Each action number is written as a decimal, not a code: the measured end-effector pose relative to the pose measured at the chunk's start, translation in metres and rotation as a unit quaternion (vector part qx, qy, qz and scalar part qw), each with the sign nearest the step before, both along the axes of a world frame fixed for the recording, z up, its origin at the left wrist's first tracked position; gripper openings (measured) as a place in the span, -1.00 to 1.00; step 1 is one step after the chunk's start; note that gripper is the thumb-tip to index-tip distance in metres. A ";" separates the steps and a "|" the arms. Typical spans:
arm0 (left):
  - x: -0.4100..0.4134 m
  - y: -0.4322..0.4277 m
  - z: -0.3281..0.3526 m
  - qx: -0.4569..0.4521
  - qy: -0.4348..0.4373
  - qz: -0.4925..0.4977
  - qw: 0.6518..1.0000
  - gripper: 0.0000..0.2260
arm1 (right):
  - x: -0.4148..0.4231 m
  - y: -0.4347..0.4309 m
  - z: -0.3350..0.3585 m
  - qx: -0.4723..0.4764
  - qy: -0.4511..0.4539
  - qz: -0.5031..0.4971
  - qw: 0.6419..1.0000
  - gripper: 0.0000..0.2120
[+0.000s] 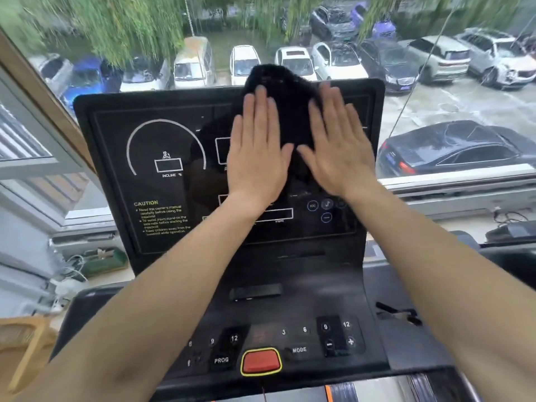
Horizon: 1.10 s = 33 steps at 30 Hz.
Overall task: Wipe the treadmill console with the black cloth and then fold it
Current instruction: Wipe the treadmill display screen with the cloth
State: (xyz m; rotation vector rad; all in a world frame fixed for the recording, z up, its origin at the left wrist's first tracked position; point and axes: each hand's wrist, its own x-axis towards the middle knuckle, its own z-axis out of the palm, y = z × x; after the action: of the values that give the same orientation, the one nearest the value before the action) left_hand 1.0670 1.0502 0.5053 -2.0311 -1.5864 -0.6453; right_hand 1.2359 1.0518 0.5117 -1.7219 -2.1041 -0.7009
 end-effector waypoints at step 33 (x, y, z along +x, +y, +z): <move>-0.029 -0.078 -0.115 0.011 0.173 -0.187 0.967 -0.69 | -0.004 -0.115 -0.146 -0.001 0.067 0.107 0.992 -0.70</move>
State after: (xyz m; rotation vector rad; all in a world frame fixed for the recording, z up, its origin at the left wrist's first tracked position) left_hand 1.0379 0.9722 0.3901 -2.2974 -1.0048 -0.4013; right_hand 1.2315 0.9371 0.3655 -1.4716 -2.1523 -0.5069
